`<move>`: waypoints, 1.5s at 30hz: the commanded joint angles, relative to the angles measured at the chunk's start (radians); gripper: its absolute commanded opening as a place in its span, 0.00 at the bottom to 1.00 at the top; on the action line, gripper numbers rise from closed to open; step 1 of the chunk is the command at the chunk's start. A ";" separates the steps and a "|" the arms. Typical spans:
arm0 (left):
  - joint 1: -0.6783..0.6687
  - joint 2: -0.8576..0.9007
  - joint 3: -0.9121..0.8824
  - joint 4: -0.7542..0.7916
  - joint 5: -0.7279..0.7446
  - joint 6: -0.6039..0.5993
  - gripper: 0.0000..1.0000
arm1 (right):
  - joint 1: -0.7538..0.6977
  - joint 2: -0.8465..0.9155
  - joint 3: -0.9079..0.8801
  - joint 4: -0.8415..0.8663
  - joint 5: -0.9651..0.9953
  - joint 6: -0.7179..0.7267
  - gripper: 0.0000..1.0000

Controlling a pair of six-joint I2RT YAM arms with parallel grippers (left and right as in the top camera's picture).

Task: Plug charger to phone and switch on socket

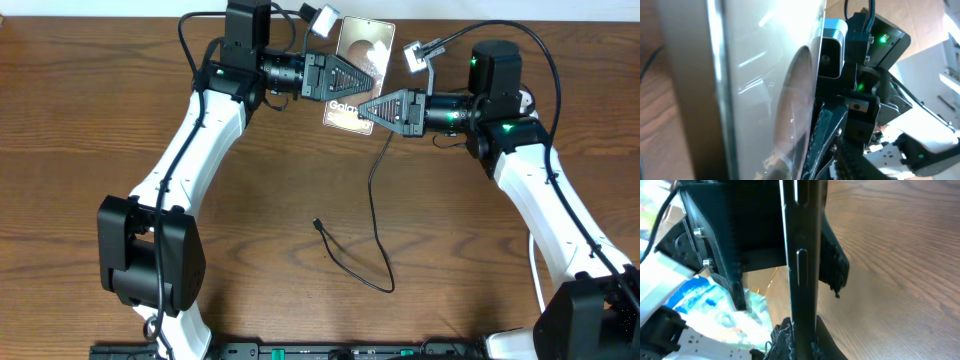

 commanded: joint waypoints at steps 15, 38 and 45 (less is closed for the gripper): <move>-0.051 -0.034 0.014 0.012 0.126 0.007 0.07 | 0.022 0.007 0.013 -0.085 0.002 -0.062 0.11; 0.048 -0.033 0.014 -0.494 -0.618 -0.001 0.07 | 0.144 0.007 0.013 -0.482 0.442 -0.367 0.55; 0.181 -0.034 0.014 -0.666 -0.625 -0.003 0.07 | 0.355 0.007 0.015 -0.515 0.721 -0.363 0.61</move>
